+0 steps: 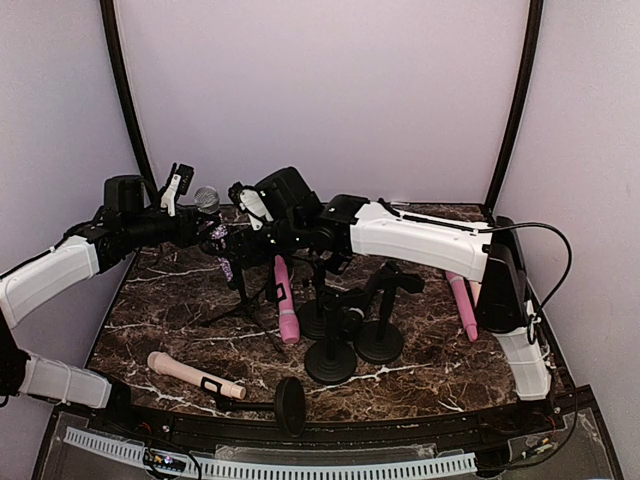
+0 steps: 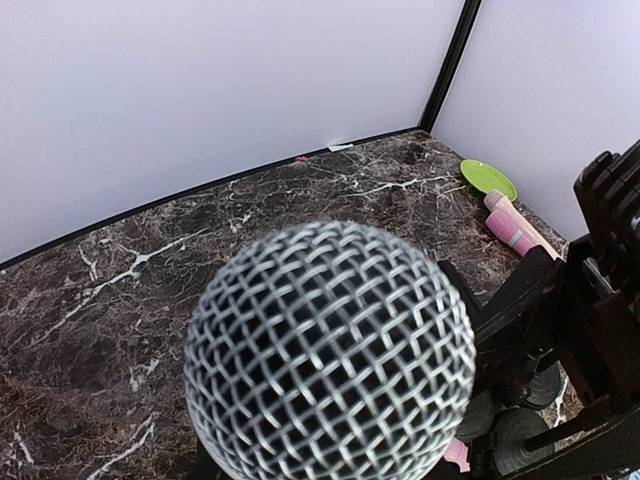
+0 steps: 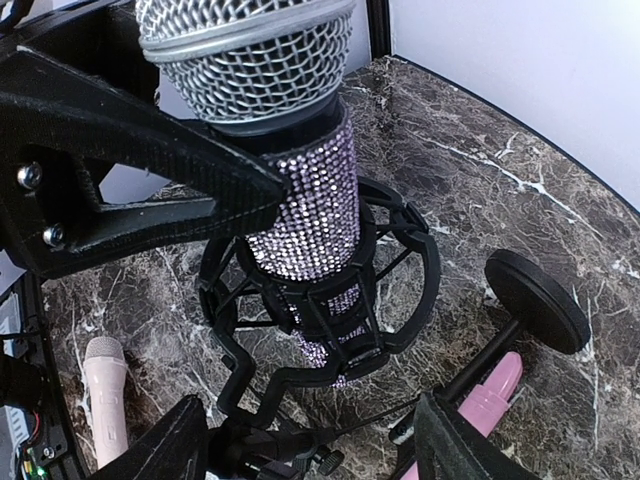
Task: Remove the microphone from the stand
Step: Hold the microphone stand with the microphone at the center of the board, then remove the microphone from the microphone stand.
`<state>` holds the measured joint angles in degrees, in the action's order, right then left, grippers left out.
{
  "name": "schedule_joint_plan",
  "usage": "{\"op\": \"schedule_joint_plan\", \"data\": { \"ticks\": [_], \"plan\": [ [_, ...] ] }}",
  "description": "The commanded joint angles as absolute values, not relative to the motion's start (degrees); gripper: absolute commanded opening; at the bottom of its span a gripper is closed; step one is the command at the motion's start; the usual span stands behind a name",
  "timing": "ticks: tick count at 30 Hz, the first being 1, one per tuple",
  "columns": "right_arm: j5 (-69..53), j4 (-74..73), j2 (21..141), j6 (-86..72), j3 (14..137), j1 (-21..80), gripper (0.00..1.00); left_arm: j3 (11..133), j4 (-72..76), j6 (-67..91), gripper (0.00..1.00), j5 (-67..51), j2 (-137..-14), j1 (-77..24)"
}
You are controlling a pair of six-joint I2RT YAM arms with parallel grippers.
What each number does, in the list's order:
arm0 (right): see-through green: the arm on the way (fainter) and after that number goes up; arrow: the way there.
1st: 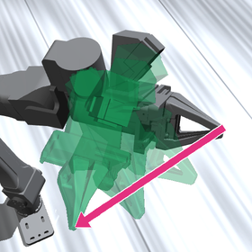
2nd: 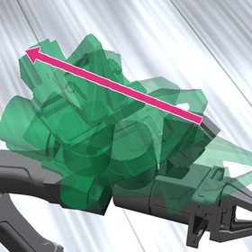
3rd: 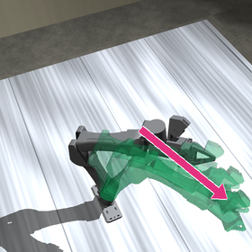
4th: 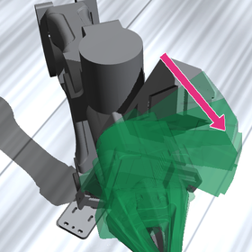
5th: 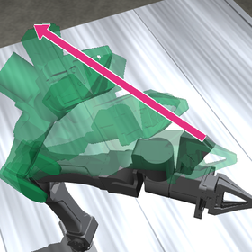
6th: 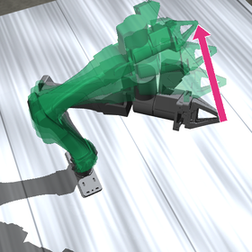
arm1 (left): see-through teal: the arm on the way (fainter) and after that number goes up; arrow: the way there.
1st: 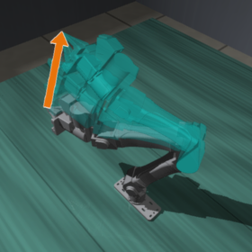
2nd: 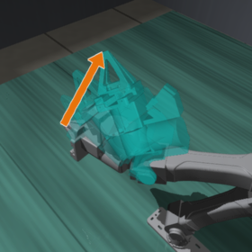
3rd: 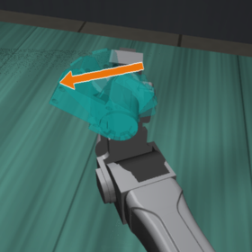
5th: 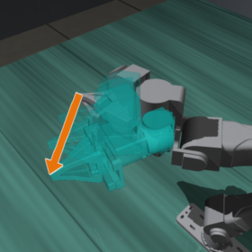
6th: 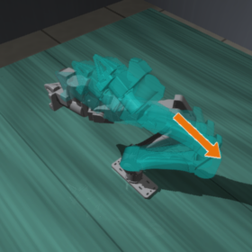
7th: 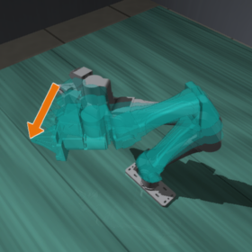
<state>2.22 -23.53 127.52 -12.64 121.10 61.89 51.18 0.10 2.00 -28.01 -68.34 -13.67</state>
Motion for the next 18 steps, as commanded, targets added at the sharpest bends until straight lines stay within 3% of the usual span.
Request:
{"op": "schedule_joint_plan", "data": {
  "ticks": [1,18],
  "plan": [
    [2.67,-26.73,130.17,-12.48,120.16,62.31,0.70,53.58,4.38,1.25,0.00,-34.92,-64.78,-14.47],
    [2.49,-27.89,130.61,-13.07,119.89,62.31,0.69,58.55,2.16,-4.35,0.00,-36.04,-62.95,-14.43]
  ]
}}
